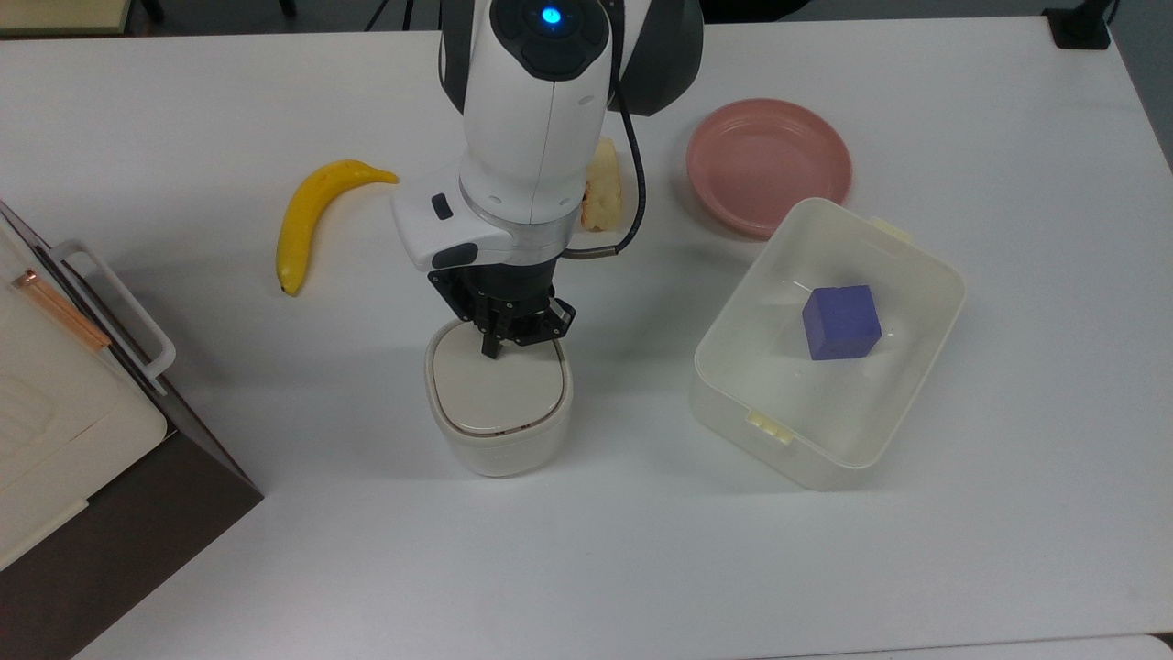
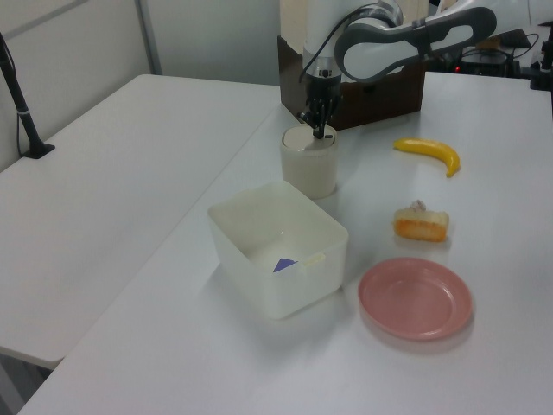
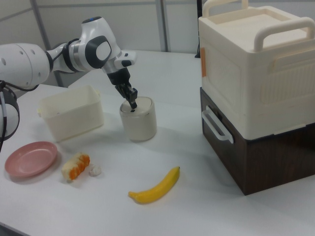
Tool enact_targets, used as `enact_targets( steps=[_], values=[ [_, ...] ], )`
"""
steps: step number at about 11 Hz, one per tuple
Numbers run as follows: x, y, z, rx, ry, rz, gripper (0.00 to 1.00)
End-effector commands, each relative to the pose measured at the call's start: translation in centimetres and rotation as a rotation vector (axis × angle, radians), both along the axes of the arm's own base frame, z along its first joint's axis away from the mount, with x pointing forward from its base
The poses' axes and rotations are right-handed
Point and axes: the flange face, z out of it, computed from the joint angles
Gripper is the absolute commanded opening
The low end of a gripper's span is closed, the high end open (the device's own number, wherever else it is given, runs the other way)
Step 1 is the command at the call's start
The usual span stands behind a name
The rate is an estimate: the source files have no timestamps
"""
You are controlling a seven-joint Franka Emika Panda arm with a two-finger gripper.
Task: Open the trash can
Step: 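Grip the lid's front edge with the gripper, then lift the gripper upward to flip the lid open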
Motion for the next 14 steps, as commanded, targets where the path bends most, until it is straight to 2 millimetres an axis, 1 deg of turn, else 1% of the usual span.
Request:
enact_targets(
  steps=[1,2,3,4,5,6,8,9,11,13,14],
  values=[
    [-0.3,0.4,-1.5,-0.022,0.017,-0.006,0.00],
    [-0.5,0.6,-2.3,-0.016,0.029,-0.018,0.00],
    [-1.1,1.4,-4.3,-0.015,0.065,-0.013,0.00],
    [-1.4,1.8,-4.6,-0.016,0.075,-0.007,0.00],
    [-1.3,1.6,-3.7,-0.013,0.063,-0.011,0.00],
    [-1.6,1.1,-1.2,0.001,0.033,-0.017,0.00],
    [-3.0,1.0,5.5,0.037,-0.049,-0.028,0.00],
    [-3.9,0.9,7.7,0.061,-0.050,-0.037,0.00],
    [-5.3,0.7,11.3,0.079,-0.078,-0.040,0.00],
    [-6.7,0.2,14.2,0.088,-0.091,-0.048,0.00],
    [-7.7,-0.1,16.1,0.091,-0.105,-0.052,0.00]
  ],
)
